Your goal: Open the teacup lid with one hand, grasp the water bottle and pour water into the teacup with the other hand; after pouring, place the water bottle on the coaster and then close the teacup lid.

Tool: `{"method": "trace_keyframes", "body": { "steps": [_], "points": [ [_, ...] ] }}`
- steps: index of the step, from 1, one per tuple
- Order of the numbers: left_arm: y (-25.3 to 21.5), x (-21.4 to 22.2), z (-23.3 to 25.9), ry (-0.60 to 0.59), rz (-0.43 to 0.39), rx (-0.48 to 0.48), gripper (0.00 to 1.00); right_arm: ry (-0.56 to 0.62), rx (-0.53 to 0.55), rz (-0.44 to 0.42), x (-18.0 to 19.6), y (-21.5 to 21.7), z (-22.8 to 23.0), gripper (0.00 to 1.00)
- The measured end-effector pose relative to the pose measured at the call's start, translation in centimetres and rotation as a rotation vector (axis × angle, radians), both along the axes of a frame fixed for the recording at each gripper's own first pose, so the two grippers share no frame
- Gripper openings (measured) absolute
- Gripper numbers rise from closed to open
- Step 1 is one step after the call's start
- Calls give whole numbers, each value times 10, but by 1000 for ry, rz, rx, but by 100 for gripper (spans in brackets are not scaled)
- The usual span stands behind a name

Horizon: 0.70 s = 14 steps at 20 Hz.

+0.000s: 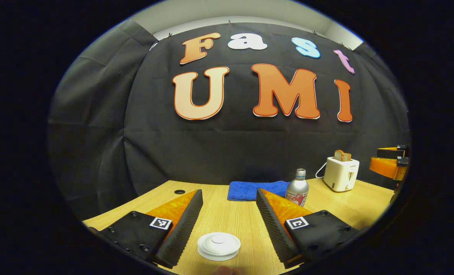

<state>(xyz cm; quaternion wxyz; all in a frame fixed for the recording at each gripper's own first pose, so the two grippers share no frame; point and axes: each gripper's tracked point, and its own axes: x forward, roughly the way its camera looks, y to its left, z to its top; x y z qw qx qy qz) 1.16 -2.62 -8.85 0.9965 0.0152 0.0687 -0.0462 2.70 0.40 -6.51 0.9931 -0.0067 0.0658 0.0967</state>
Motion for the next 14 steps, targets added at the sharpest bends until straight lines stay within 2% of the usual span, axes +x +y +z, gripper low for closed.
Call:
{"method": "trace_keyframes", "body": {
  "steps": [3,4,8,14],
  "points": [
    [2,-4,22,-26,2,-9,92,-47,-16,-23,-8,-8,21,98],
    [1,-6,30,-36,0,-5,100,-51,-19,-27,-12,-8,26,98],
    [-6,-15,53,-69,-14,15,100,-76,-24,-51,-18,-11,38,98],
    [-31,-27,59,-67,-60,-7,100,-79,-1,-25,-24,10,33,98]
  ]
}}
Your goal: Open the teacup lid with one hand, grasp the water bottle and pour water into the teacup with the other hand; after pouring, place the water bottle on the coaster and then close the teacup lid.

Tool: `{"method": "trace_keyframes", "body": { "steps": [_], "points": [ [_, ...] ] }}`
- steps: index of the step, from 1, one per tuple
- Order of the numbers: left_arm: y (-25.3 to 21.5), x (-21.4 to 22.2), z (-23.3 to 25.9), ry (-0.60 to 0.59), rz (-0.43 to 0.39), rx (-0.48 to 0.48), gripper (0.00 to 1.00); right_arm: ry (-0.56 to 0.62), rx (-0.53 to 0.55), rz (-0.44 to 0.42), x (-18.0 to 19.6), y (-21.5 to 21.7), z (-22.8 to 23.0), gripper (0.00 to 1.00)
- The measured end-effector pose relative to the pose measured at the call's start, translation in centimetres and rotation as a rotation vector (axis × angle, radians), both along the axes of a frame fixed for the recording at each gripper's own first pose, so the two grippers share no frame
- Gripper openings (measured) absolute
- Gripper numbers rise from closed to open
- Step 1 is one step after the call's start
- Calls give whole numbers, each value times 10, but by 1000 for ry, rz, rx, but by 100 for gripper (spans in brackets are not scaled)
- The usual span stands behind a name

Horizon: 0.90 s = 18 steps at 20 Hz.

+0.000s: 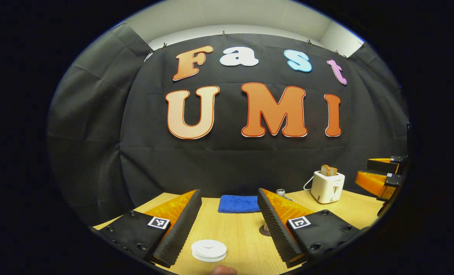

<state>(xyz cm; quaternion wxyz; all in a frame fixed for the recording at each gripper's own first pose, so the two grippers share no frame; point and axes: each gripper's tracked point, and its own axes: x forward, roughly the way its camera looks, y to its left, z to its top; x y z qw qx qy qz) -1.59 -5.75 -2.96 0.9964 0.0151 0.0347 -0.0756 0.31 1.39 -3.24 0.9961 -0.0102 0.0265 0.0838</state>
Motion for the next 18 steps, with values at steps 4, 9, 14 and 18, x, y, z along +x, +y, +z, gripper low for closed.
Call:
{"method": "trace_keyframes", "body": {
  "steps": [4,9,14,18],
  "points": [
    [-15,-7,-3,-7,-19,16,97,-2,-6,17,0,12,-7,98],
    [-24,-12,0,-19,-41,-3,97,-8,-5,29,-3,20,-3,98],
    [-13,-13,-2,-21,-14,8,97,-6,-18,35,-3,23,-4,98],
    [-11,-11,-3,-24,-14,-7,94,-3,-23,25,2,23,-6,98]
  ]
}}
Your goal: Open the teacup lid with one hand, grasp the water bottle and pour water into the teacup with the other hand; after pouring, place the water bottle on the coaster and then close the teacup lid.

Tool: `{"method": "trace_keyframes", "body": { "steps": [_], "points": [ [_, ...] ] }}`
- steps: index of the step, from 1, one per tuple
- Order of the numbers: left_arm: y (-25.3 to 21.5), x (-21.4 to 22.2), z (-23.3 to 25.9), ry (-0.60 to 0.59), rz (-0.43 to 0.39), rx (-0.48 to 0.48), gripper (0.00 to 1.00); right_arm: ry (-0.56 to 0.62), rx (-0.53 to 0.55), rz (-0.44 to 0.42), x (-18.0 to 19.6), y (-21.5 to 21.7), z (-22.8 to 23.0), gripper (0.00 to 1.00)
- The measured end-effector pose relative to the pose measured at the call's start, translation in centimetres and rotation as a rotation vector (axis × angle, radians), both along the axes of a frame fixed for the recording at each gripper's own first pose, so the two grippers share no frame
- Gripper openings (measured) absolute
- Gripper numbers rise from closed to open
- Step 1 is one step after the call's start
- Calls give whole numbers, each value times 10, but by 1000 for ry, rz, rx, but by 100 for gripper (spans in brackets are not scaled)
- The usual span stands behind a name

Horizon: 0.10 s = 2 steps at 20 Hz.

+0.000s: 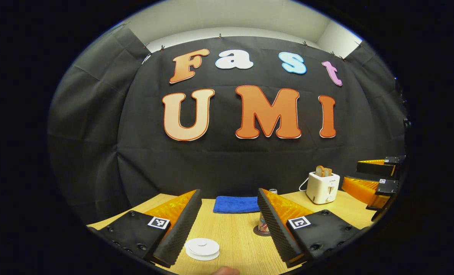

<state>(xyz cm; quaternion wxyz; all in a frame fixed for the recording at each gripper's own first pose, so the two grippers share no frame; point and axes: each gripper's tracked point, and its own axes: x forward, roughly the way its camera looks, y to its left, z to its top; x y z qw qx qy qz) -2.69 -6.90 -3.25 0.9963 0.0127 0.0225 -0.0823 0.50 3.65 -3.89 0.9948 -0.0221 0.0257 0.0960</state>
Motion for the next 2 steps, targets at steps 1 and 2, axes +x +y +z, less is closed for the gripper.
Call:
{"method": "trace_keyframes", "body": {
  "steps": [1,2],
  "points": [
    [2,0,0,-1,0,1,94,1,4,0,1,0,0,98],
    [3,2,0,-3,2,1,94,3,8,-2,3,0,-1,98]
  ]
}}
